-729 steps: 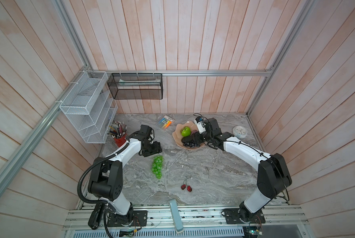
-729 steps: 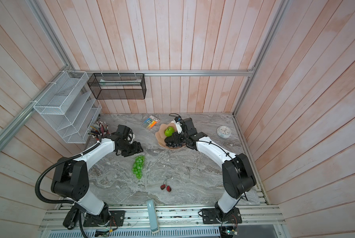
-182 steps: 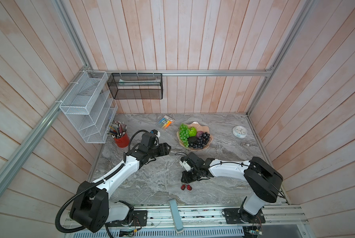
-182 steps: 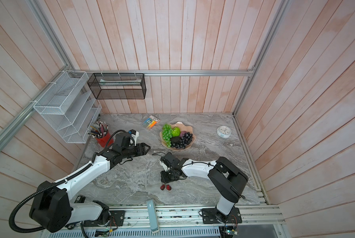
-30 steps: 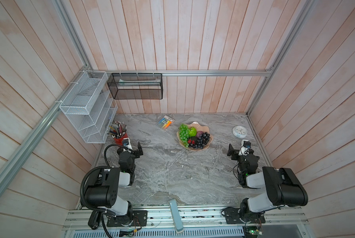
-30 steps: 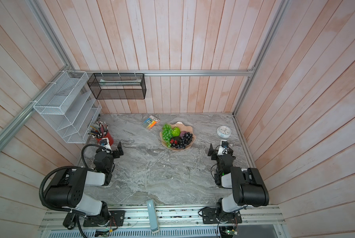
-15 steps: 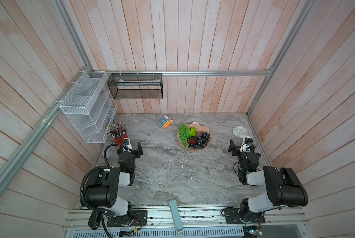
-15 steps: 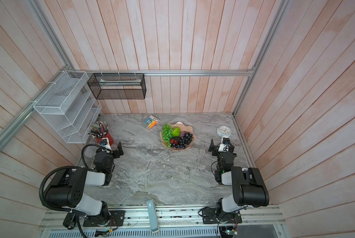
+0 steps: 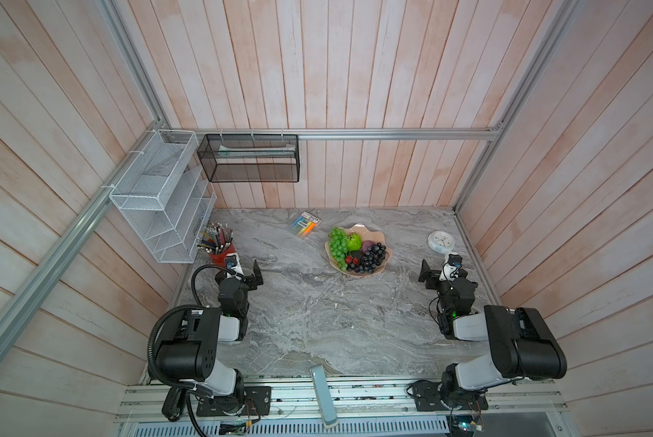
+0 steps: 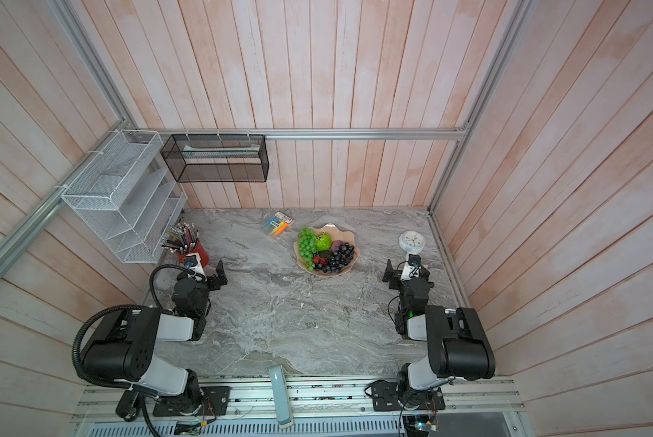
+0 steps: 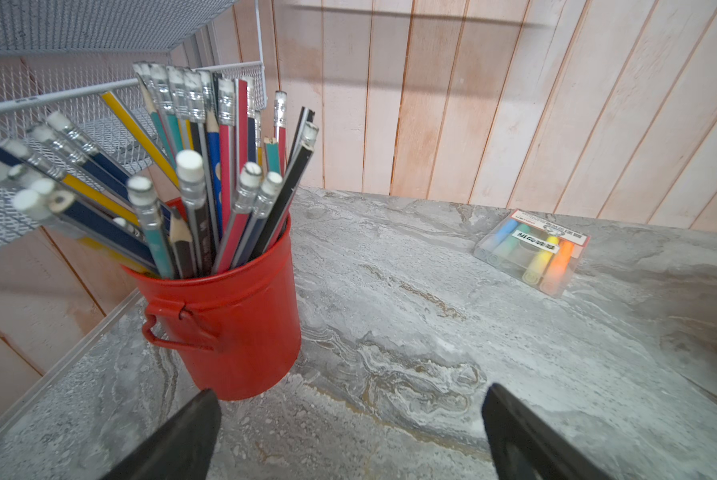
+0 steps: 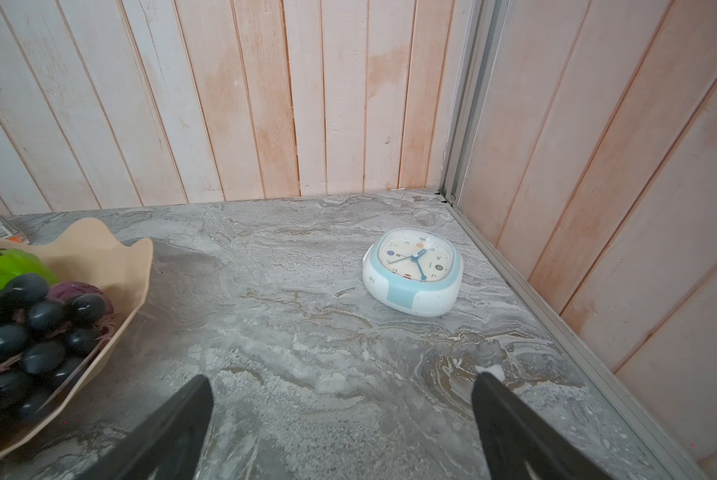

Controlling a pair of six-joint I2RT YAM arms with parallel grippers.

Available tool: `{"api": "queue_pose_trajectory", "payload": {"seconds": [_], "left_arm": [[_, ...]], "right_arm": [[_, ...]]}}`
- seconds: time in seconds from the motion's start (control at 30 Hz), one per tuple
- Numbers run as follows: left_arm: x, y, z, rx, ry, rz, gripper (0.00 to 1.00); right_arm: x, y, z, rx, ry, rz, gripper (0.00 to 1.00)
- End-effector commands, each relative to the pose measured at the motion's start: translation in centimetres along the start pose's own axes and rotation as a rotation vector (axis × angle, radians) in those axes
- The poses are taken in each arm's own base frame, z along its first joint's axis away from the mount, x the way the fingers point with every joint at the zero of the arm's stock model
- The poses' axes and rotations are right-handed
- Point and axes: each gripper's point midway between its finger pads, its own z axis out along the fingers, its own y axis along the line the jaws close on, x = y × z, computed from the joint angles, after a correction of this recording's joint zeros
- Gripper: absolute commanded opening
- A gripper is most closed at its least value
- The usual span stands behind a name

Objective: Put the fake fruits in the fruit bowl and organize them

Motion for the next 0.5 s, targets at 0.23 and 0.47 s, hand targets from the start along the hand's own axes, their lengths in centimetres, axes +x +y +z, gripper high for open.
{"api": "queue_pose_trajectory", "payload": {"seconds": [0.23,0.47], "left_arm": [[-0.45,-0.17,-0.02,0.005,-0.021,0.003,1.0],[-0.5,-0.19,-0.15,0.005,-0.026,0.003,1.0]], "right_arm": [[0.6,-0.07,0.04,-0.003,0.021,0.004,0.98],[0.62,-0.09,0.04,-0.002,0.021,0.003,0.98]]}}
